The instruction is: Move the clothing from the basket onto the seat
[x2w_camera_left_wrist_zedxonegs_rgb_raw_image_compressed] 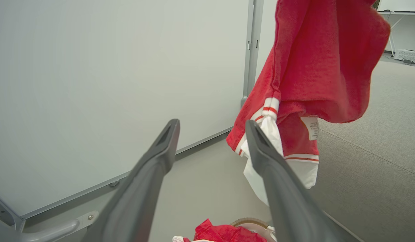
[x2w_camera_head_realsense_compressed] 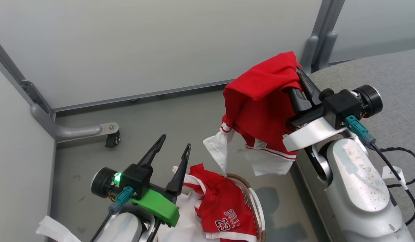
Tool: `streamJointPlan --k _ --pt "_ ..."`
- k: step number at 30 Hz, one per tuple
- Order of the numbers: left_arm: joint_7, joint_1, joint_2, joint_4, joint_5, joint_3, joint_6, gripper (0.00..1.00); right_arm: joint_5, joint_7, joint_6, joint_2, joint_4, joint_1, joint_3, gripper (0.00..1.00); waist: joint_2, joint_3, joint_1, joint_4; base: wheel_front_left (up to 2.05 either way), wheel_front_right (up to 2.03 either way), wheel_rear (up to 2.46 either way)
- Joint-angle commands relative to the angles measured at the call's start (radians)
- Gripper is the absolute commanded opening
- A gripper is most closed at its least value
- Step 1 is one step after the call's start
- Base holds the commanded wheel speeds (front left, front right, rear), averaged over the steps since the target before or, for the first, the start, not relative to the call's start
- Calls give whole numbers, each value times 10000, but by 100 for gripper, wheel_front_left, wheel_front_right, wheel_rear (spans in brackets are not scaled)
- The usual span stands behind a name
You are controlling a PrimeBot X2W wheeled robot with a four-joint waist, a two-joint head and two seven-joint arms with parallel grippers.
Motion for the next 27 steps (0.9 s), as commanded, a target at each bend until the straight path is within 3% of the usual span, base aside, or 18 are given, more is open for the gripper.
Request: streamJointPlan --k 1,10,27 --pt "-6 226 -76 27 176 117 -79 100 -41 -21 -6 -33 -39 121 -46 0 0 19 0 -52 0 0 0" --pt "-7 727 -599 150 727 677 -377 100 -91 -21 -7 -33 -64 -49 -132 0 0 84 0 -626 0 0 0" --pt "-7 1042 -1264 198 1421 911 -670 100 -613 -21 -8 -29 -112 271 -899 0 0 480 0 -3417 0 0 0"
